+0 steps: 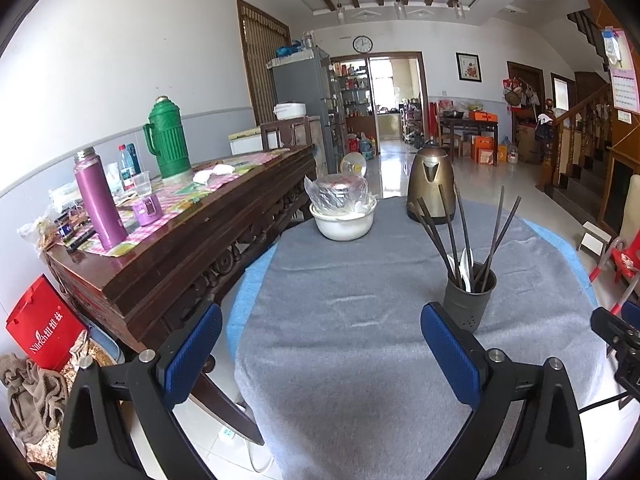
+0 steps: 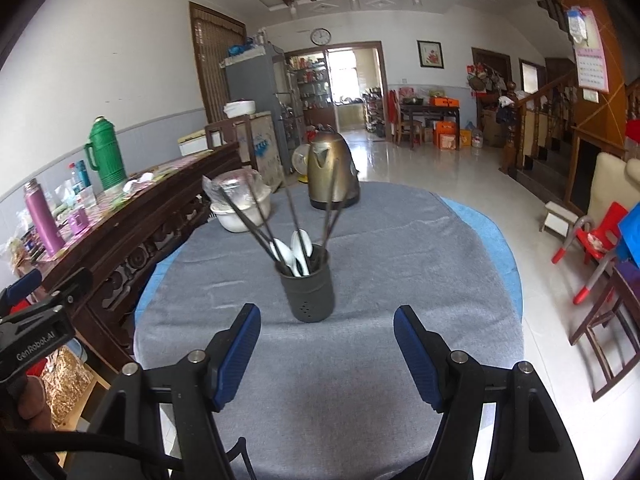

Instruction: Organize utensils

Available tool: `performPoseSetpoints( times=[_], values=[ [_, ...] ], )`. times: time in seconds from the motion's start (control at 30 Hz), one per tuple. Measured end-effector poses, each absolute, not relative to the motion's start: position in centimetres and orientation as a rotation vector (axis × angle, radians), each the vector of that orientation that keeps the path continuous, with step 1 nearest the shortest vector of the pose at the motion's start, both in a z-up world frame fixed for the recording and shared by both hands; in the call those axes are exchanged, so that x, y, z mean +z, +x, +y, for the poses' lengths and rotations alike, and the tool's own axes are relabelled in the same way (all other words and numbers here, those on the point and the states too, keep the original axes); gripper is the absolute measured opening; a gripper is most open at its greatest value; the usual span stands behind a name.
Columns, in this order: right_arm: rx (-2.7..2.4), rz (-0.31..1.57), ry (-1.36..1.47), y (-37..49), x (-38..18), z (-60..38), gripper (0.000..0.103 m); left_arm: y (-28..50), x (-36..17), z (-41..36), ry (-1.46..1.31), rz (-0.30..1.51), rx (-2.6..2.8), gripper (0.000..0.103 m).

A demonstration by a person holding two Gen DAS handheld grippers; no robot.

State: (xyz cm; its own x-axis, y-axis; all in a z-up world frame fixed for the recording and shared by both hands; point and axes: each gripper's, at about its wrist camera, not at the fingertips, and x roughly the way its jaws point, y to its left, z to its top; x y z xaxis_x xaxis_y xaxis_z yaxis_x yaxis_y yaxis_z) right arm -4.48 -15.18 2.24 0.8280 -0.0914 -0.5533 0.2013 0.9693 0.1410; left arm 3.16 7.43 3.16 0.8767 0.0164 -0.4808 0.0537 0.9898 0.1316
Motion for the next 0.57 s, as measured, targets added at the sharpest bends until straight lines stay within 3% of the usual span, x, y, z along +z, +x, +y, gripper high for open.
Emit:
performPoseSetpoints(
  times=[0.57],
  values=[
    [-0.175,0.658,0.241,3.2,-1.6,-19.2,0.073,10.9,-1.0,5.8,0.104,0.607,-0.043,0.099]
  ],
)
